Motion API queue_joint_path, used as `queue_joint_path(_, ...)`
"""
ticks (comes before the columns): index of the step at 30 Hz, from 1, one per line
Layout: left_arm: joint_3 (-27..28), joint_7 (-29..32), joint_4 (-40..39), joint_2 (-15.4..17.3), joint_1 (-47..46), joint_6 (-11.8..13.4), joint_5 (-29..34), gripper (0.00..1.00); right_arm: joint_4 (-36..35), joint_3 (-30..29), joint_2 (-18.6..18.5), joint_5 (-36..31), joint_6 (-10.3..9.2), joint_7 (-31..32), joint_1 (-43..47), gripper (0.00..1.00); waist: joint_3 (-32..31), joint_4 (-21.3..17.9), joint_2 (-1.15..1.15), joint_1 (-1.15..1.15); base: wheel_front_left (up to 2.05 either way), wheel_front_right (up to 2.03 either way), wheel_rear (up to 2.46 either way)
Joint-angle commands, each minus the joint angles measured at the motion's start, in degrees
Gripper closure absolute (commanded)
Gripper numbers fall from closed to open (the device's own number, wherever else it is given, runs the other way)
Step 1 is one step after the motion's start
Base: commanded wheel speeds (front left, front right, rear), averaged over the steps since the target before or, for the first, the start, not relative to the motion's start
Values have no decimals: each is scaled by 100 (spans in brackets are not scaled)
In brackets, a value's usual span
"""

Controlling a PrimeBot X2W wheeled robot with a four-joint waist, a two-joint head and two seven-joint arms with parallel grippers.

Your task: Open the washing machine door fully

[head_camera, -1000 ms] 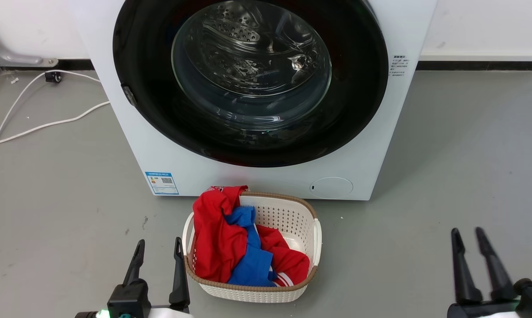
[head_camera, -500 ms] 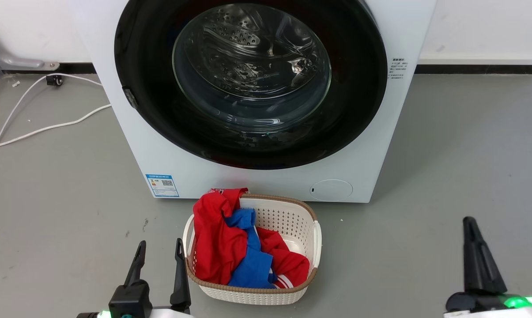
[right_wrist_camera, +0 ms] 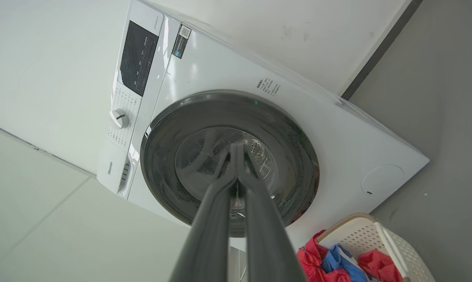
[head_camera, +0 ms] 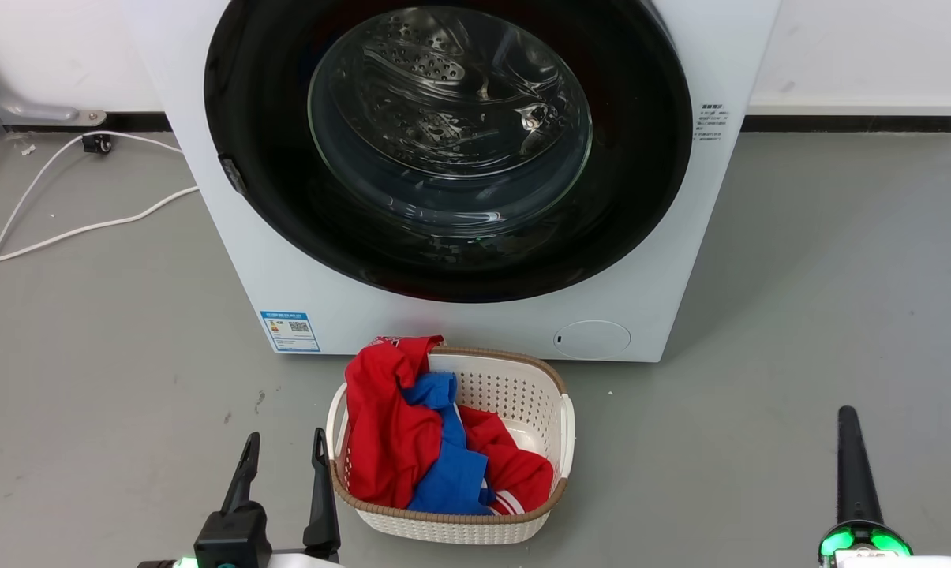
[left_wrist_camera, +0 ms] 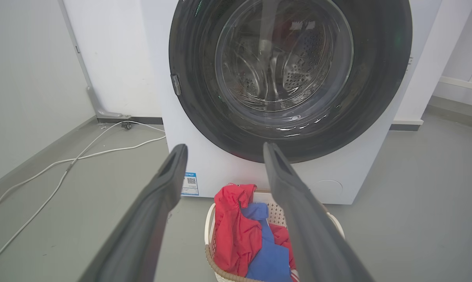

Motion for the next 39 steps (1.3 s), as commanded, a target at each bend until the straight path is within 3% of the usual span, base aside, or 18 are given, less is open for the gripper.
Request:
queue_joint_path(1, 13, -16, 3, -2, 43, 20, 36, 0, -24, 77, 0, 293, 2, -12, 16, 100, 5, 1, 0, 0, 0, 0, 0)
queue_joint_path(6, 29, -16, -9, -2, 41, 25, 58, 0, -205, 314, -224, 1497, 2, 139, 95, 100, 22, 6, 0, 0, 0, 0, 0)
queue_joint_path(12, 48, -16, -11, -2, 28, 16, 45, 0, -452, 320, -501, 2428, 2, 499, 214, 100, 60, 15, 0, 0, 0, 0, 0)
queue_joint_path(19, 65, -16, -10, -2, 28, 14, 45, 0, -617, -132, -308, 3235, 2, 872, 291, 100, 93, 27, 0, 0, 0, 0, 0)
queue_joint_path(32, 34, -16, -38, -2, -24, 34, 46, 0, -482, -580, -48, 3278, 2, 1672, 284, 100, 180, 47, 0, 0, 0, 0, 0)
queue_joint_path(37, 27, -16, -60, -2, -113, 55, 53, 0, -397, -721, -23, 3286, 2, 1767, 55, 100, 282, 74, 0, 0, 0, 0, 0)
queue_joint_path(39, -11, -16, -104, -1, -251, 55, 60, 0, -218, -1073, -57, 3281, 2, 1892, -333, 100, 465, 141, 0, 0, 0, 0, 0)
